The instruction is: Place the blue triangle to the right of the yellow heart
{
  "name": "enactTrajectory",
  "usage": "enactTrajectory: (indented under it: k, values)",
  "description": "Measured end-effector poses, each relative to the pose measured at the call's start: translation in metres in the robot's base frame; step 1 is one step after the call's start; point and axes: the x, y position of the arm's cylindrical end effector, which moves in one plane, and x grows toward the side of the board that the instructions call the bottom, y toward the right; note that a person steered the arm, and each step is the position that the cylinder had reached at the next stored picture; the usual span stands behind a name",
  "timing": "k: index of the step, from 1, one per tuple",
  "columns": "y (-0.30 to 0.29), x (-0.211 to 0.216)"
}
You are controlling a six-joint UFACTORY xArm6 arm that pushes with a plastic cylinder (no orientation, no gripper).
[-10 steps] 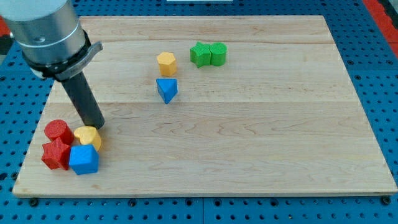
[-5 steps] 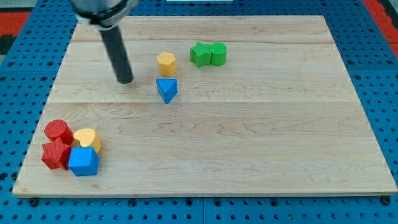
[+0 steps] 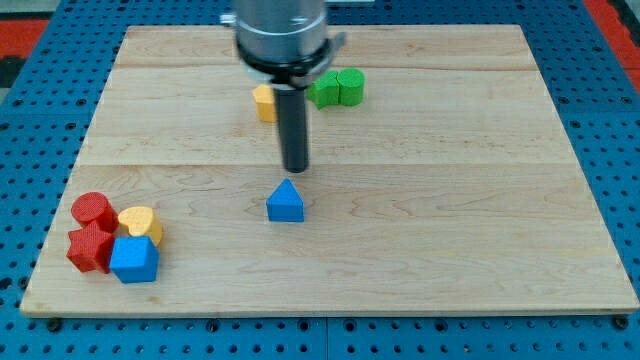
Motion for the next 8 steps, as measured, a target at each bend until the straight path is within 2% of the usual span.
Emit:
enactTrajectory:
  k: [1, 2, 3, 5, 7, 8]
  values:
    - [0.022, 0.031]
    - [-0.022, 0.065]
    - [-0.083, 0.075]
    - [-0.063, 0.056]
    - [-0.117, 0.071]
    - [-0.117, 0.082]
